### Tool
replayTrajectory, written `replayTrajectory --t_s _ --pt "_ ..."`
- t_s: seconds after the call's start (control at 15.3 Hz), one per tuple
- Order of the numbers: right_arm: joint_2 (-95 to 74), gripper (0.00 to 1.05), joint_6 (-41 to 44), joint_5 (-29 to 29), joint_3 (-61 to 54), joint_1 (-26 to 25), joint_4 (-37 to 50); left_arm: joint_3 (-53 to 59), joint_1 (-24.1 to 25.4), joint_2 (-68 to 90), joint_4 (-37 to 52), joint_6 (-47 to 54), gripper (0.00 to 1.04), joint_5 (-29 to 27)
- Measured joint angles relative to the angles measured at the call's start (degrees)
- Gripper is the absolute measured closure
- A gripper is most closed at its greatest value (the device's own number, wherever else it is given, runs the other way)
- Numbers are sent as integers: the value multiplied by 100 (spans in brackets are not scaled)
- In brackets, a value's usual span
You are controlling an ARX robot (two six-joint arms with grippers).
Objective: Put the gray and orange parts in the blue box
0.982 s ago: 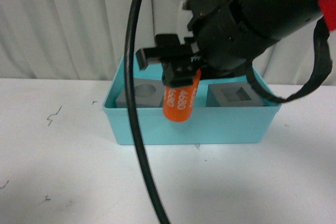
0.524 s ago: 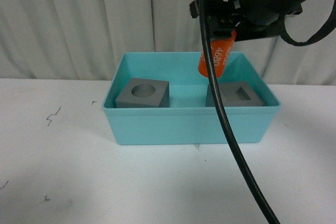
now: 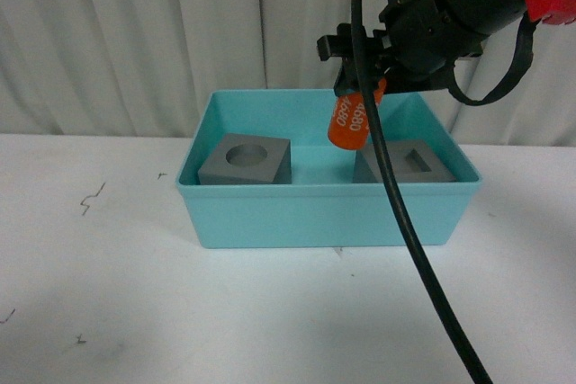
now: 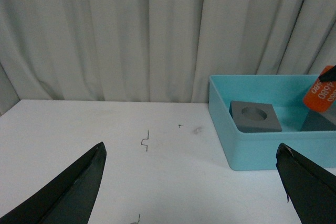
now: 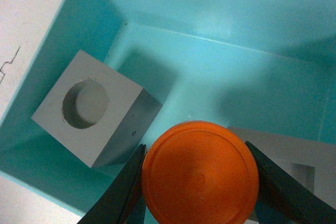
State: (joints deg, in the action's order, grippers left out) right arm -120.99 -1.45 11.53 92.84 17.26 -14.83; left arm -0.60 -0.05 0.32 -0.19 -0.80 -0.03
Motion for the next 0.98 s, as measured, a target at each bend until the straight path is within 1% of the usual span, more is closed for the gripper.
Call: replayTrajectory --t_s 0.46,0.98 --pt "-442 57 -2 33 72 120 79 0 0 0 0 0 7 2" --pt "-831 57 0 -81 140 192 66 0 0 0 0 0 7 2"
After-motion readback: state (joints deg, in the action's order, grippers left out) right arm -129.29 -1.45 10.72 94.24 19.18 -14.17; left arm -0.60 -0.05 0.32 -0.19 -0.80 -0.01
